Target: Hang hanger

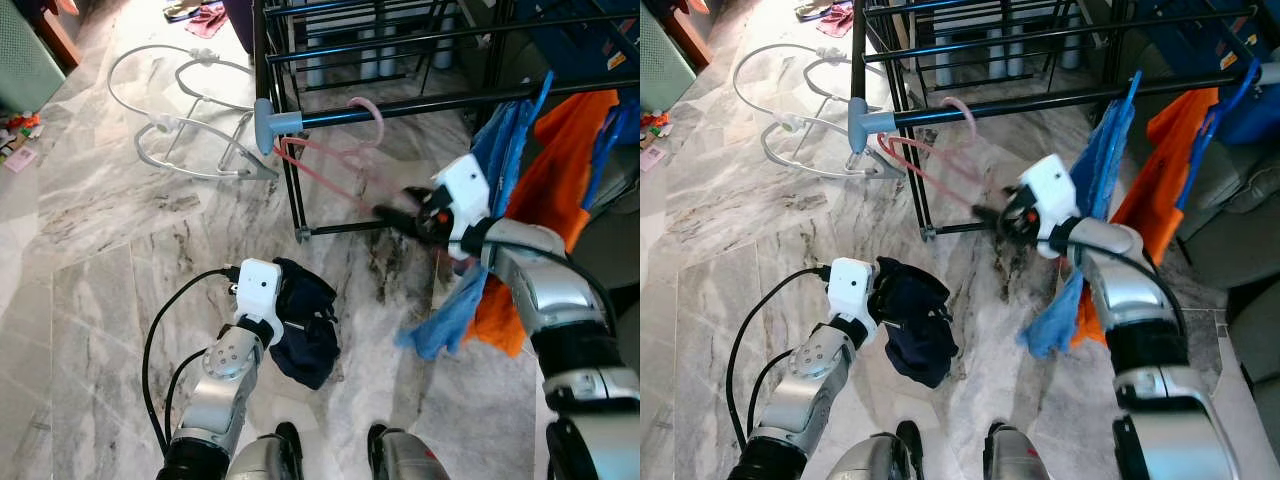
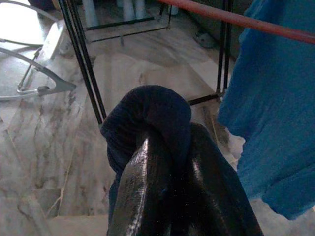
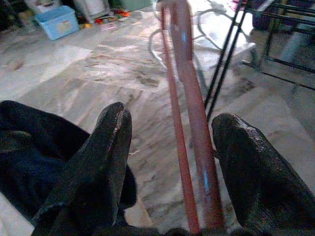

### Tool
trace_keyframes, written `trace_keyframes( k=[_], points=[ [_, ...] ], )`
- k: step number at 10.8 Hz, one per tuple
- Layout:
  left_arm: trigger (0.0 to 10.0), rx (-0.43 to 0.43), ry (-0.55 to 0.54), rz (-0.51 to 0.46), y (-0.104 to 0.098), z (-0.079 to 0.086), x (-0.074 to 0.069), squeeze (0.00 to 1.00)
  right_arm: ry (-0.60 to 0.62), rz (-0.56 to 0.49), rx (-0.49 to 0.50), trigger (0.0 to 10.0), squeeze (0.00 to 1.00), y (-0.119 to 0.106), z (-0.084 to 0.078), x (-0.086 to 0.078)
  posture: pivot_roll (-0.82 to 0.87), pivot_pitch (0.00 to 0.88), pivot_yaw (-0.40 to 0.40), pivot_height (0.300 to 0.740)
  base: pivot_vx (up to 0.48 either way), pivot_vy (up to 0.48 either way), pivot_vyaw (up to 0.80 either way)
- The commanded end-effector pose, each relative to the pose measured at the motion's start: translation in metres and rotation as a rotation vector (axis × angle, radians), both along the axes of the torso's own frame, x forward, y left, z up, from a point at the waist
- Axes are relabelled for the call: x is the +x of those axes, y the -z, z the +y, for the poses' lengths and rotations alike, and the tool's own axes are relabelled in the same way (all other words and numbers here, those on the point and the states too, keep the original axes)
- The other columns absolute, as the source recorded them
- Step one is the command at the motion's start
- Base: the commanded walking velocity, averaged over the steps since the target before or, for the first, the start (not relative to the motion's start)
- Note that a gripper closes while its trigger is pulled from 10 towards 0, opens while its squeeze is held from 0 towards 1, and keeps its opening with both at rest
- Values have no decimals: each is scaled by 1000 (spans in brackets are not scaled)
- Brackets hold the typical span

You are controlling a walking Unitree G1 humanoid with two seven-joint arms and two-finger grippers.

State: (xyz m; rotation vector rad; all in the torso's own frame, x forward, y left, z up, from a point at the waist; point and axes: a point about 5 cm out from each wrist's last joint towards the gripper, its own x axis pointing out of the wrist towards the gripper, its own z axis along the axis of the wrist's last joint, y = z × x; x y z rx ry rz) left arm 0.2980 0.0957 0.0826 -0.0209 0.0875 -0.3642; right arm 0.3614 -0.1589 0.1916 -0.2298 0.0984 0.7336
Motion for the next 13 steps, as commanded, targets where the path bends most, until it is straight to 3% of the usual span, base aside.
trace_keyframes(
  k=[1,5,8,9,11,12,13],
  points=[
    [10000,20,-5,7,2,3,0,0,-23,3,5,10000,0,-1,3,-3,-144,251,106,740,0,0,0],
    [10000,22,-4,10,3,3,0,0,67,18,-20,10000,0,-2,-11,-1,-142,255,104,740,0,0,0],
    [10000,25,1,16,4,1,-1,0,102,19,-63,10000,0,2,-9,5,-144,258,107,740,0,0,0],
    [10000,25,3,17,4,1,-1,0,105,24,-62,3725,0,3,-4,8,-145,259,107,740,0,0,0],
    [10000,27,6,20,5,0,-2,0,122,21,-48,863,0,1,3,13,-143,261,105,740,0,0,0],
    [10000,27,5,22,6,0,-3,0,114,17,-47,0,0,0,6,14,-142,262,103,740,0,0,0],
    [10000,28,4,24,6,0,-3,0,107,20,-54,314,0,0,7,16,-142,263,101,740,0,0,0]
  ],
)
